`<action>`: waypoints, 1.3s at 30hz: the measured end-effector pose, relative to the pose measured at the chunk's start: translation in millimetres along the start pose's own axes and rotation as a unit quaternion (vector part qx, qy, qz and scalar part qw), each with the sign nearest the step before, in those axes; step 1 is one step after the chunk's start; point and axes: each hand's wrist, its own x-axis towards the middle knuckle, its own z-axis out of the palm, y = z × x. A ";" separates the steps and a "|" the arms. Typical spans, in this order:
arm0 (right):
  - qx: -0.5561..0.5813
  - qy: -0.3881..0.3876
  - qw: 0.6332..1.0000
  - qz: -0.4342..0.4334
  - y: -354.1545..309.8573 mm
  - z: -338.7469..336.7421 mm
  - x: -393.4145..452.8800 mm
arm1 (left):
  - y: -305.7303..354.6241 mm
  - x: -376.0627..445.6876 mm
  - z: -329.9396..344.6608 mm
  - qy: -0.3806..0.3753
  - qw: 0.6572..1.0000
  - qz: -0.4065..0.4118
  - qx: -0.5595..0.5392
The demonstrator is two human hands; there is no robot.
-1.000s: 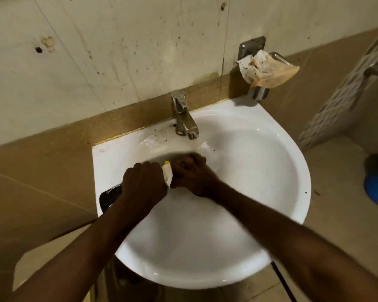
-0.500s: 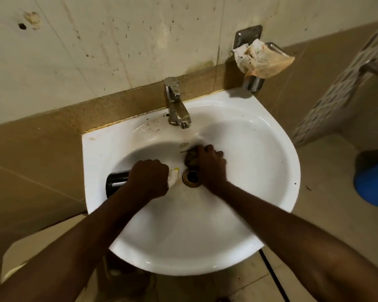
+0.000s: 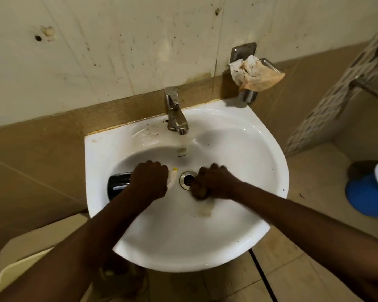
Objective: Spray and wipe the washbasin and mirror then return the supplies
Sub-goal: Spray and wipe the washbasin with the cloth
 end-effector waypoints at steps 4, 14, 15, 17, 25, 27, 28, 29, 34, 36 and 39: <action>0.043 0.111 0.980 0.161 -3.0 -0.9 19.9 | 13.9 5.4 3.6 -0.004 1.000 -0.011 -0.007; 0.184 0.125 0.961 0.166 -49.8 23.1 43.7 | 5.2 4.0 15.7 0.002 0.999 -0.036 -0.006; 0.181 0.122 0.966 0.140 -51.9 21.9 42.8 | 4.1 2.8 16.6 0.002 0.999 -0.041 -0.006; 0.140 0.050 0.989 0.016 -39.2 13.9 32.5 | 3.8 1.4 17.1 0.008 0.999 -0.042 -0.007; 0.014 0.134 0.982 0.130 10.4 0.6 12.2 | 9.1 -2.0 17.1 0.021 0.999 -0.040 -0.030; 0.121 0.152 0.966 0.173 -18.8 8.9 24.0 | 6.4 -2.0 17.4 0.035 0.997 -0.055 -0.037; 0.154 0.145 0.963 0.168 -37.1 13.7 31.6 | 5.5 -1.6 17.5 0.045 0.997 -0.057 -0.037; 0.171 0.141 0.962 0.158 -55.7 18.6 40.3 | 4.7 -1.3 17.4 0.054 0.996 -0.062 -0.037; 0.146 0.074 0.986 0.017 -81.1 21.0 56.9 | 4.7 2.7 14.5 0.016 0.994 -0.092 -0.057; 0.049 -0.001 0.995 -0.091 -54.4 12.2 47.7 | 7.7 1.2 15.3 0.008 0.993 -0.088 -0.073; -0.031 -0.032 0.994 -0.100 -13.5 -5.0 38.2 | 11.0 -5.0 16.8 0.035 0.995 -0.075 -0.061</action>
